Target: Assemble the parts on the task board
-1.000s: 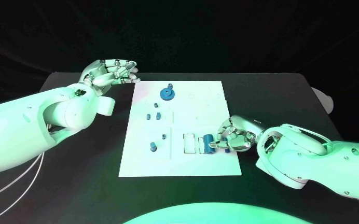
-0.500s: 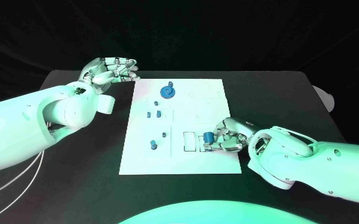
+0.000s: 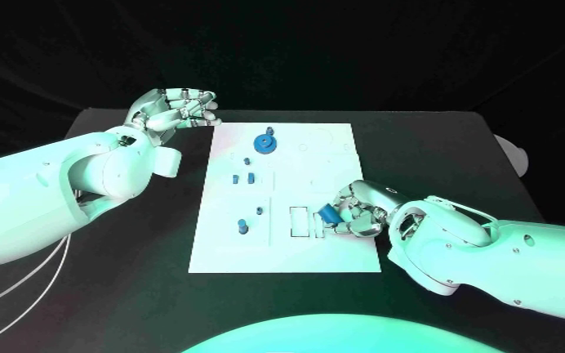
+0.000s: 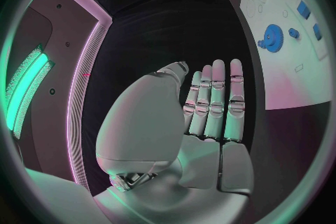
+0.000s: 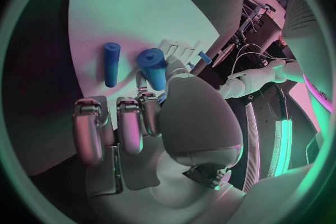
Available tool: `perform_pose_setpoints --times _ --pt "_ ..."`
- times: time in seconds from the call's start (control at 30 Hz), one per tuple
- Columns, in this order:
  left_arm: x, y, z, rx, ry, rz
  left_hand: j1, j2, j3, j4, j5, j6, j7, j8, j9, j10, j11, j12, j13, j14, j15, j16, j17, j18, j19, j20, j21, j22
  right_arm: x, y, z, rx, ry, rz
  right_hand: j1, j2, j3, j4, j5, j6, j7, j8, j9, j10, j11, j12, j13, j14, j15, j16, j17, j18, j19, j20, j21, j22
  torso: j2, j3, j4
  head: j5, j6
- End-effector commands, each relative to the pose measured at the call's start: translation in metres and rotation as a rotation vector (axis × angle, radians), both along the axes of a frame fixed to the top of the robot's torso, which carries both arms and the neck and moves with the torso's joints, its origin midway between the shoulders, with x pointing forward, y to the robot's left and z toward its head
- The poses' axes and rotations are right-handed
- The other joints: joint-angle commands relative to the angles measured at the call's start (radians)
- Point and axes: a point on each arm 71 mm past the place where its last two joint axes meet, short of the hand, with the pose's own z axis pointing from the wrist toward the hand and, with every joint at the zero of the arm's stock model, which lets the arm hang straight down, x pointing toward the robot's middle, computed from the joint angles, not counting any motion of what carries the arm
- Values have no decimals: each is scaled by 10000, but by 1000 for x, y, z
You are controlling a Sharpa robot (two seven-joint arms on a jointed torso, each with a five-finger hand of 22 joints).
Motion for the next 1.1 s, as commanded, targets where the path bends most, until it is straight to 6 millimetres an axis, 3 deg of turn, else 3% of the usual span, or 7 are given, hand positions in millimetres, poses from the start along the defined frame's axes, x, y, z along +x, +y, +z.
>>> perform_pose_setpoints --times 0.03,0.13,0.33,0.9,1.03,1.07,1.1 --pt "0 -2 1 -98 -32 -106 -109 -24 47 0 -7 -99 -4 33 10 -59 -22 46 10 -37 -11 -39 10 123 14 57 -39 -10 -2 -3 -5 -351 -14 -113 354 186 336 -9 134 240 -75 39 -34 34 -34 33 1156 961 -104 41 2241 -185 994 -10 72 2585 -2 5 2 15 -5" --pt "0 -1 1 -94 -23 -103 -109 -24 47 0 -7 -99 -4 33 10 -59 -22 46 10 -37 -11 -39 10 123 14 57 -39 -10 -3 -5 -3 -181 -85 -268 523 24 1081 212 542 460 -143 35 -163 105 -107 93 1244 967 -151 51 2272 -199 1016 -55 139 2604 -3 7 0 32 0" --pt "0 -1 1 -84 -2 -96 -123 -28 64 -2 -7 -105 -4 46 13 -65 -22 58 16 -38 -11 -38 19 124 23 59 -53 -21 -8 -6 1 441 185 -609 282 -65 1526 310 603 639 -212 98 -197 177 -160 144 1309 970 -195 55 2286 -210 1033 -89 193 2619 -10 1 -10 60 2" --pt "0 -2 1 -82 36 -131 -125 -33 70 -6 -6 -110 -4 49 13 -71 -22 60 17 -42 -11 -39 22 124 25 60 -60 -26 -15 13 17 1409 312 -418 -1362 -365 2471 334 510 990 -336 254 -252 354 -255 253 1472 995 -290 92 2402 -218 1046 -178 231 2629 -3 -6 5 45 18" --pt "0 -2 0 -88 40 -150 -119 -28 82 -11 -3 -113 -7 53 14 -74 -24 63 18 -45 -12 -40 24 123 24 61 -66 -30 -15 21 12 997 861 93 -2001 -422 2498 345 139 1043 -321 283 -262 289 -238 119 1376 983 -276 74 2349 -218 1046 -174 231 2629 -9 -17 8 33 2" --pt "0 -3 0 -90 40 -156 -119 -28 82 -11 -3 -113 -7 53 14 -74 -24 63 18 -45 -12 -40 24 123 24 61 -66 -30 -14 23 11 901 976 203 -2183 -434 2459 342 228 1053 -316 289 -263 274 -232 87 1353 987 -272 79 2365 -218 1046 -171 231 2629 -11 -20 9 33 2" --pt "0 -3 0 -93 41 -164 -119 -28 82 -11 -3 -113 -7 53 14 -74 -24 63 18 -45 -12 -40 24 123 24 61 -66 -30 -14 25 9 817 1077 302 -2377 -483 2403 311 681 1071 -335 308 -256 270 -237 69 1345 987 -281 80 2368 -218 1046 -176 231 2629 -11 -23 14 35 -2"
